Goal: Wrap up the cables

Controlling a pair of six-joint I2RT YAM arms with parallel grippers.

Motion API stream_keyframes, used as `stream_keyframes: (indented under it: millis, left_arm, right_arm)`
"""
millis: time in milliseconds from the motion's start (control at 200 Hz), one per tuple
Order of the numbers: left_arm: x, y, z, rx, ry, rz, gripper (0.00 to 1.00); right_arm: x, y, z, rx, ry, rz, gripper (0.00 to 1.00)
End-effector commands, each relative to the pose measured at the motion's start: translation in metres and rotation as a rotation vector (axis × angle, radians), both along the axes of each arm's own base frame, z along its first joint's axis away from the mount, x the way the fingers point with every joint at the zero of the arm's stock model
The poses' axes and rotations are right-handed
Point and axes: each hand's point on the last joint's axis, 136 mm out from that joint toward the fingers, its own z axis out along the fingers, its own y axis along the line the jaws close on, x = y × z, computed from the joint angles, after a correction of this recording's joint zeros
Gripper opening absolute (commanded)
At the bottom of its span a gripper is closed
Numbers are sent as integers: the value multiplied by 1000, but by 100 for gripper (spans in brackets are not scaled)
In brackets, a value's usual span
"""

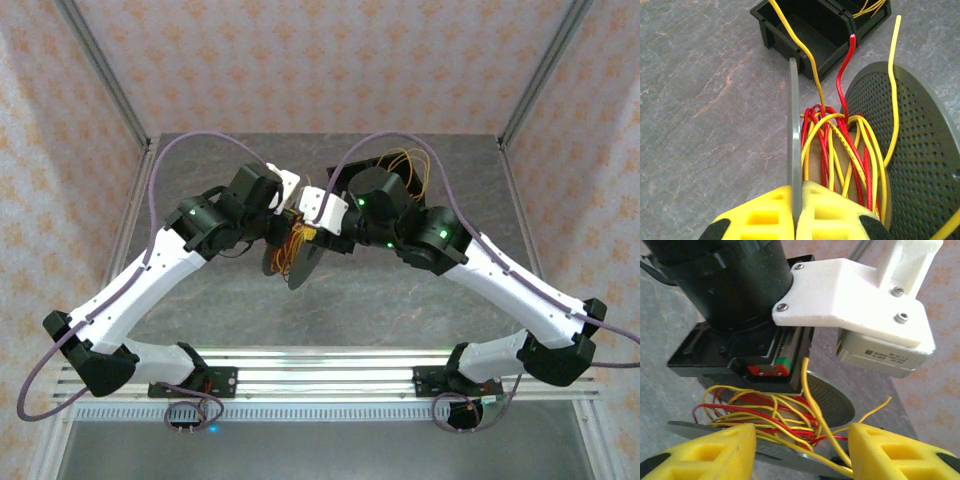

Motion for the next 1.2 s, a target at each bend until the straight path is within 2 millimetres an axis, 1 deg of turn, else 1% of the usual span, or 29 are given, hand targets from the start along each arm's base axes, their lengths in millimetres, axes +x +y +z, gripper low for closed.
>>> stream_keyframes:
  millis: [0, 95, 170, 255, 486, 546, 591, 611, 616, 636, 641, 646, 656, 681, 756, 826, 866, 876, 941, 1056, 1196]
  left_arm:
    - [-2, -5, 31, -56, -79, -30, 0]
    - [-2, -5, 30, -58, -78, -32, 0]
    - [-3, -5, 30, -62, -80, -30, 0]
    - [-3, -5, 30, -66, -80, -33, 0]
    - [-4, -5, 30, -74, -81, -34, 0]
    - [-5, -6, 30, -77, -82, -36, 0]
    - [-5, -6, 30, -80, -81, -38, 0]
    - [-5, -7, 30, -81, -81, -37, 0]
    - [-5, -6, 30, -81, -80, -36, 0]
    - [-5, -7, 30, -83, -80, -37, 0]
    - [-5, -7, 30, -84, -80, -38, 0]
    - [-5, -7, 30, -84, -81, -37, 0]
    - [-5, -7, 30, -85, -81, -38, 0]
    - [-5, -7, 31, -89, -84, -36, 0]
    - [-5, -6, 33, -99, -96, -29, 0]
    - [-7, -3, 34, -109, -108, -23, 0]
    - [-8, -2, 36, -119, -116, -19, 0]
    - [-8, -2, 36, -121, -118, -18, 0]
    - [-11, -1, 37, -139, -128, -17, 0]
    - [-16, 0, 40, -167, -134, -24, 0]
    - [-23, -2, 46, -211, -141, -44, 0]
  right_arm:
    - [9, -4, 13, -49, -96, -20, 50]
    - [15, -1, 12, -67, -108, -29, 45]
    - [17, 1, 10, -77, -106, -28, 42]
    - [18, 5, 8, -80, -101, -25, 36]
    - [21, 10, 6, -81, -92, -24, 36]
    - [23, 11, 5, -79, -91, -34, 33]
    - [24, 11, 6, -78, -93, -37, 28]
    - [25, 12, 6, -74, -92, -44, 23]
    - [25, 12, 6, -74, -92, -44, 23]
    - [26, 12, 7, -68, -91, -52, 15]
    - [26, 12, 7, -68, -91, -52, 15]
    - [27, 12, 6, -66, -89, -55, 11]
    - [27, 12, 6, -66, -90, -58, 8]
    - [29, 13, 7, -61, -89, -67, 1]
    - [38, 9, 12, -25, -90, -140, 0]
    - [56, -3, 23, 66, -78, -288, 0]
    - [67, -13, 28, 146, -26, -374, 0]
    - [67, -13, 28, 146, -26, -374, 0]
    - [80, -26, 35, 281, 71, -454, 0]
    - [107, -52, 37, 565, 308, -601, 0]
    - [136, -62, 31, 906, 647, -672, 0]
